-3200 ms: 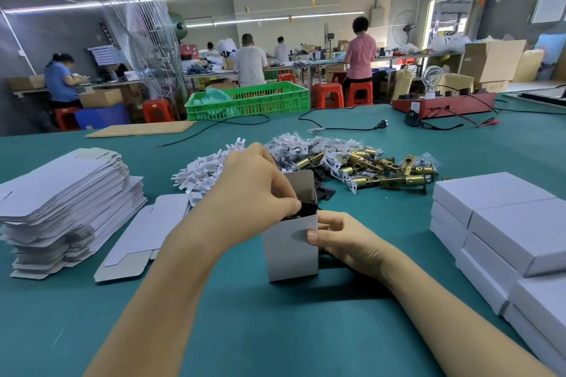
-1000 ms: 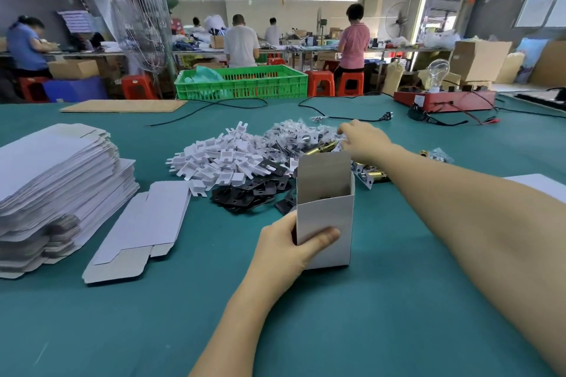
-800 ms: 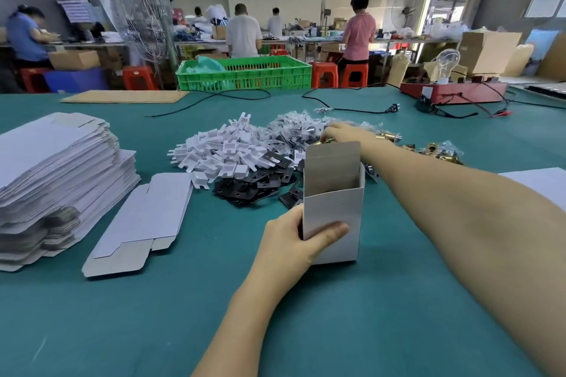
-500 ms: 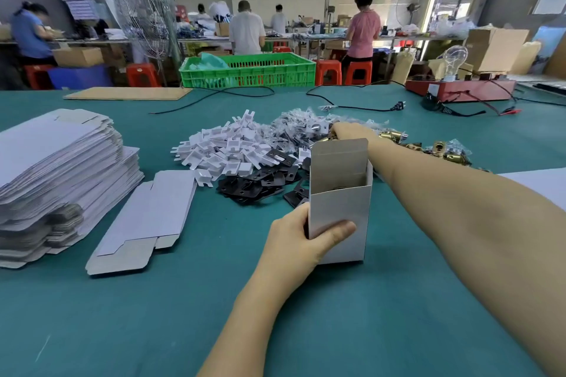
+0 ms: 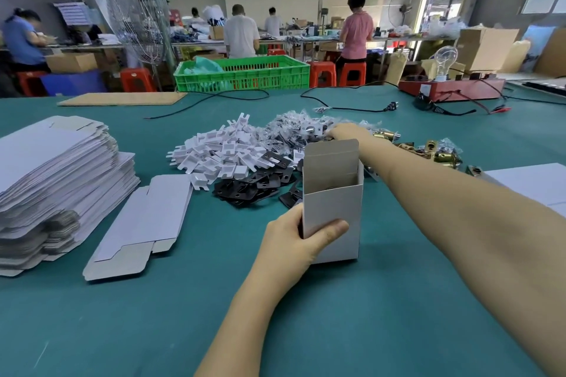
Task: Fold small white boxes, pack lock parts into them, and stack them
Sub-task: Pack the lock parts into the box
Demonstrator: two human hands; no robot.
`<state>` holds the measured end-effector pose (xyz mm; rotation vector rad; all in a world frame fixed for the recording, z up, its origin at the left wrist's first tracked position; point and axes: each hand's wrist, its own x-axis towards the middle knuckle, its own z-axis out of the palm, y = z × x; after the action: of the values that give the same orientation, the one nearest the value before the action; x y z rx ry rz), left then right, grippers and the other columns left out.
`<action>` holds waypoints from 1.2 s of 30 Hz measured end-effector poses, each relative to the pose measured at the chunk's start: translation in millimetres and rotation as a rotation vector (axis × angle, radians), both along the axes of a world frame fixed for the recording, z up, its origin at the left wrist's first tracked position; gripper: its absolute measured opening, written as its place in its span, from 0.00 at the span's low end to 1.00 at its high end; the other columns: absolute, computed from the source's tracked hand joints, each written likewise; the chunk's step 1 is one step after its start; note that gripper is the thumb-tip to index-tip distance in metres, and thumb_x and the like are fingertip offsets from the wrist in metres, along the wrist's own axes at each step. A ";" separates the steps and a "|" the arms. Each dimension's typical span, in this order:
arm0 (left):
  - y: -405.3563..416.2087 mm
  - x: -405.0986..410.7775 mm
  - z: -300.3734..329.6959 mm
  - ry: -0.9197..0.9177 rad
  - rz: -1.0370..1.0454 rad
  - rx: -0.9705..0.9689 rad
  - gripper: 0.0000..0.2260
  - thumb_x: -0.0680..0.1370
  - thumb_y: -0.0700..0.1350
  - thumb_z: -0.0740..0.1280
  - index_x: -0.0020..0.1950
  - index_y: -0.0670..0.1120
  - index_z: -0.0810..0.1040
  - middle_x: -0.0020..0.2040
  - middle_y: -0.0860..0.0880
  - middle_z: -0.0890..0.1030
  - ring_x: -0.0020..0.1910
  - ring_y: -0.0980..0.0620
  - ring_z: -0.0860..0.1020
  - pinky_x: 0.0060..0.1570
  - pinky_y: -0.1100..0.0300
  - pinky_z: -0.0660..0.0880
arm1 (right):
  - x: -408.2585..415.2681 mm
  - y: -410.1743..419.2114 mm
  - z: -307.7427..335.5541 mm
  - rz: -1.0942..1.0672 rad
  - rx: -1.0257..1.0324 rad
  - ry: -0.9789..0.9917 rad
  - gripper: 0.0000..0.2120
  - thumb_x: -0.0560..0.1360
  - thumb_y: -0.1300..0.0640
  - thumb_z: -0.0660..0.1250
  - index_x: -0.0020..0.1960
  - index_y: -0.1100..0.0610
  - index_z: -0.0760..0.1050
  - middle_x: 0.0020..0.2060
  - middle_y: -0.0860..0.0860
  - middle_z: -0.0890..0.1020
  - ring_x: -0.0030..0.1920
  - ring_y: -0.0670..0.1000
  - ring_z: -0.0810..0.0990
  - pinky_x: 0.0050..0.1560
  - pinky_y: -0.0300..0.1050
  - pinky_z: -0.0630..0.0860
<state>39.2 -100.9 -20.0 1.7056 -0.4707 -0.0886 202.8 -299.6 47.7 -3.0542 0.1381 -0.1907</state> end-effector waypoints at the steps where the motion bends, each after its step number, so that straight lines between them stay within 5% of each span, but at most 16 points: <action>1: 0.0 0.2 0.2 -0.004 0.001 0.004 0.07 0.73 0.55 0.74 0.49 0.66 0.81 0.47 0.64 0.84 0.47 0.66 0.80 0.41 0.75 0.73 | -7.5 -3.4 2.0 0.014 0.095 -0.046 0.12 0.77 0.61 0.62 0.59 0.62 0.77 0.56 0.60 0.80 0.56 0.60 0.78 0.54 0.50 0.74; 5: -0.5 -1.0 1.8 -0.011 0.009 0.020 0.08 0.73 0.53 0.74 0.45 0.68 0.81 0.46 0.65 0.84 0.46 0.67 0.80 0.40 0.75 0.72 | -55.3 -17.3 5.5 -0.040 0.603 -0.439 0.11 0.75 0.56 0.69 0.54 0.59 0.82 0.51 0.55 0.84 0.53 0.55 0.80 0.57 0.51 0.76; 8: -0.4 -2.1 4.2 0.013 0.023 0.027 0.06 0.72 0.56 0.75 0.46 0.66 0.81 0.46 0.65 0.84 0.46 0.67 0.81 0.40 0.75 0.73 | -104.0 -25.6 7.0 -0.121 1.034 -0.578 0.04 0.71 0.62 0.72 0.45 0.58 0.79 0.41 0.53 0.82 0.40 0.53 0.82 0.46 0.50 0.81; 11: -1.5 -3.9 5.4 0.029 0.036 0.036 0.12 0.66 0.61 0.72 0.48 0.63 0.81 0.46 0.65 0.84 0.47 0.66 0.81 0.42 0.72 0.74 | -143.6 -30.6 11.4 -0.126 1.361 -0.596 0.08 0.71 0.70 0.69 0.42 0.59 0.74 0.39 0.56 0.78 0.33 0.52 0.79 0.32 0.40 0.79; 17: -3.1 -6.8 8.7 0.052 -0.010 0.012 0.14 0.64 0.59 0.75 0.48 0.66 0.81 0.50 0.60 0.85 0.51 0.60 0.82 0.54 0.58 0.78 | -188.5 -24.9 36.4 -0.018 1.722 -0.426 0.05 0.74 0.71 0.65 0.45 0.63 0.76 0.34 0.55 0.79 0.31 0.48 0.79 0.33 0.38 0.79; 20: -2.6 -7.6 10.3 0.052 -0.051 0.002 0.15 0.64 0.54 0.76 0.50 0.64 0.82 0.50 0.58 0.85 0.51 0.59 0.82 0.51 0.62 0.78 | -200.8 -17.9 48.3 0.144 1.671 -0.306 0.06 0.76 0.69 0.65 0.44 0.61 0.78 0.31 0.52 0.81 0.33 0.48 0.80 0.35 0.39 0.79; 25: -1.3 -6.5 7.7 0.052 -0.067 -0.011 0.14 0.63 0.46 0.77 0.48 0.53 0.85 0.47 0.52 0.86 0.46 0.56 0.82 0.49 0.59 0.78 | -218.2 -8.9 72.2 0.369 1.171 -0.251 0.06 0.75 0.65 0.68 0.44 0.56 0.80 0.35 0.46 0.84 0.35 0.42 0.79 0.35 0.31 0.72; 29: -2.5 -6.9 6.2 0.055 -0.062 -0.035 0.13 0.63 0.45 0.78 0.46 0.54 0.85 0.44 0.54 0.86 0.43 0.59 0.81 0.43 0.66 0.76 | -231.9 2.2 90.1 0.540 1.069 -0.224 0.05 0.74 0.65 0.70 0.44 0.57 0.81 0.35 0.46 0.84 0.31 0.40 0.77 0.33 0.28 0.70; 36: -3.2 -7.7 5.7 0.041 -0.030 -0.033 0.17 0.60 0.52 0.79 0.47 0.58 0.85 0.46 0.54 0.86 0.44 0.59 0.82 0.45 0.65 0.78 | -228.0 32.0 80.6 0.524 0.479 -0.346 0.09 0.72 0.66 0.69 0.40 0.53 0.76 0.37 0.45 0.81 0.32 0.38 0.76 0.34 0.29 0.68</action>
<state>31.4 -104.0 -14.3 1.6618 -0.4647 -0.1367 -25.2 -267.6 128.3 -2.4291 -0.5455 -0.5462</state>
